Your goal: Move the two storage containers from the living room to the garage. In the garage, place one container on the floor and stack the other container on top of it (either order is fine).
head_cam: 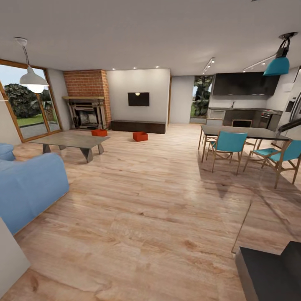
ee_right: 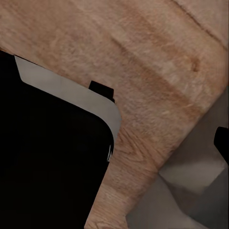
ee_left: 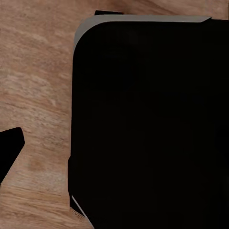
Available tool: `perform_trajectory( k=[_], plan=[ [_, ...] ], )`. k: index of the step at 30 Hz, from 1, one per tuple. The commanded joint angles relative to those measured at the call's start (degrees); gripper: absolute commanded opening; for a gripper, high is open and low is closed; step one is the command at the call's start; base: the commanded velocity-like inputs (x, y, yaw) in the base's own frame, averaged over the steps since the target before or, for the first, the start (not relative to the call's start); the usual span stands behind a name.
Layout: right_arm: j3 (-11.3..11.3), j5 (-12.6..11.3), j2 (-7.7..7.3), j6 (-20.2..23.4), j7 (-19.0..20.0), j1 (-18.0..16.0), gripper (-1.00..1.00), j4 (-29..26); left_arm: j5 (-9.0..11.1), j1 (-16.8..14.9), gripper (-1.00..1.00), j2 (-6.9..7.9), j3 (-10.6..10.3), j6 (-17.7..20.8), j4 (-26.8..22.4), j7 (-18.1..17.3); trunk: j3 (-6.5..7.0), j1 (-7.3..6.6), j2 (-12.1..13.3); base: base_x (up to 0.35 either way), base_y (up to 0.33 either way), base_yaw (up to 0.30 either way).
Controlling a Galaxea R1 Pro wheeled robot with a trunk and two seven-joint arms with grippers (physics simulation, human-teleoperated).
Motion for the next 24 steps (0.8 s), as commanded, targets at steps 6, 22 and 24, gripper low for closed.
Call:
perform_trajectory(
  k=[6, 22, 24],
  plan=[
    [0.5, 0.0, 0.04, -0.4, 0.0, -0.1, 1.00, 0.2, 0.3, 0.0, 1.00, 0.06, 0.2, -0.1, 0.0, 0.0, -0.38, 0.03, 0.0, 0.322, 0.000, 0.032],
    [0.5, 0.0, 0.04, -0.4, -0.1, -0.1, 1.00, 0.1, 0.3, 0.0, 1.00, 0.08, 0.2, -0.1, 0.0, 0.0, -0.43, 0.03, 0.0, 0.322, 0.000, 0.001],
    [0.5, 0.0, 0.04, -0.4, -0.1, -0.1, 1.00, 0.1, 0.3, 0.0, 1.00, 0.08, 0.2, -0.1, 0.0, 0.0, -0.43, 0.03, 0.0, 0.322, 0.000, 0.000]
  ],
)
